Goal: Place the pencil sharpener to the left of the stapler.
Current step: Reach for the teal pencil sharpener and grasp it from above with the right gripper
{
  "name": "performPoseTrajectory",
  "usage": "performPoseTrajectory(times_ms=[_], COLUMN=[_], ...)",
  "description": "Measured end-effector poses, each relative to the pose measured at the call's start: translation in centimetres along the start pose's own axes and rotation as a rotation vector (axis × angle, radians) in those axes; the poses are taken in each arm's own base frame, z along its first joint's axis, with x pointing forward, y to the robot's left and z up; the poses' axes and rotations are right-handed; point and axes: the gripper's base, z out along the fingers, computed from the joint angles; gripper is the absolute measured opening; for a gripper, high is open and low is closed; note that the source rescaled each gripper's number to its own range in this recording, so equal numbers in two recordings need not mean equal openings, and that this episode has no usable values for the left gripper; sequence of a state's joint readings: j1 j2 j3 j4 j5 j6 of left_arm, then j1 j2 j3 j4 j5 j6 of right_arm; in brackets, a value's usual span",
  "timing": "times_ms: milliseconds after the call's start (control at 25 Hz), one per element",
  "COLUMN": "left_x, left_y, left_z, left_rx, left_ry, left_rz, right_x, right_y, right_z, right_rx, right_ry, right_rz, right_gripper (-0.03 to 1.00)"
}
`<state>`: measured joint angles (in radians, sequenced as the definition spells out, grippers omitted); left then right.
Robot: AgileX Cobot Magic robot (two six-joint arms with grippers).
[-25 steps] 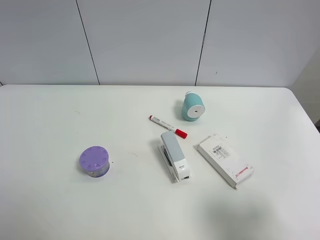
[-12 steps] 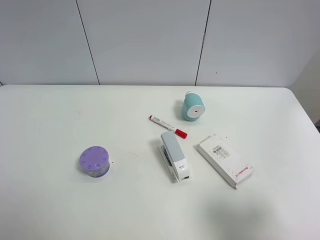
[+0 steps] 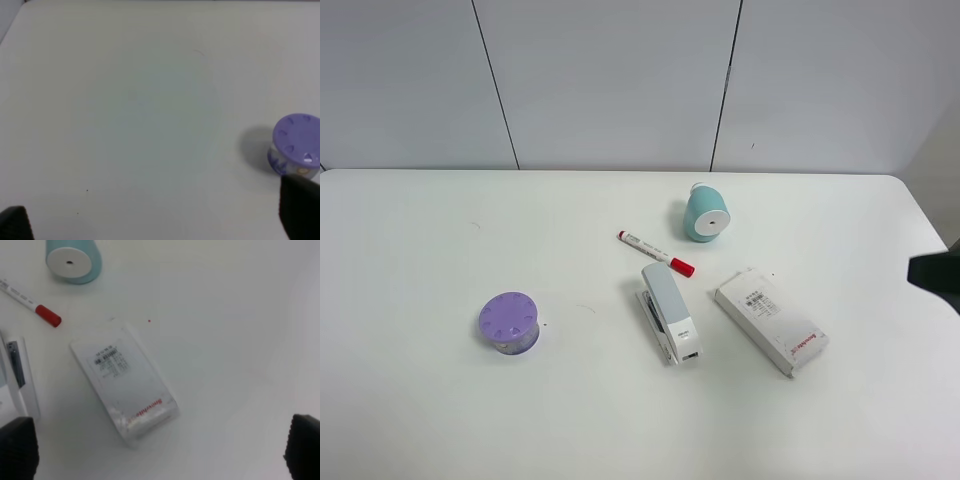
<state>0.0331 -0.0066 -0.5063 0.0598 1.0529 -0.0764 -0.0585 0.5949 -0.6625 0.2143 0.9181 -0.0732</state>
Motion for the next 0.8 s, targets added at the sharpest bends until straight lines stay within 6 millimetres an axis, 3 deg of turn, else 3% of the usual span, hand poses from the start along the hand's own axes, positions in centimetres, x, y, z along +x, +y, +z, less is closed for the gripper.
performPoseTrajectory(times_ms=[240, 280, 360, 560, 800], left_x=[0.0, 0.0, 0.0, 0.0, 0.0], left_y=[0.0, 0.0, 0.0, 0.0, 0.0], left_z=[0.0, 0.0, 0.0, 0.0, 0.0], left_rx=[0.000, 0.000, 0.000, 0.000, 0.000], left_ry=[0.000, 0.000, 0.000, 0.000, 0.000], left_rz=[0.000, 0.000, 0.000, 0.000, 0.000], right_x=[-8.9, -11.6, -13.7, -16.6, -17.2], right_y=[0.2, 1.0, 2.5, 6.4, 9.2], right_z=[5.4, 7.8, 10.2, 16.3, 24.3], right_rx=[-0.048, -0.073, -0.099, -0.143, -0.148], right_ry=[0.132, 0.160, 0.188, 0.272, 0.413], right_rz=[-0.054, -0.089, -0.150, -0.221, -0.234], right_gripper=[1.00, 1.00, 1.00, 1.00, 1.00])
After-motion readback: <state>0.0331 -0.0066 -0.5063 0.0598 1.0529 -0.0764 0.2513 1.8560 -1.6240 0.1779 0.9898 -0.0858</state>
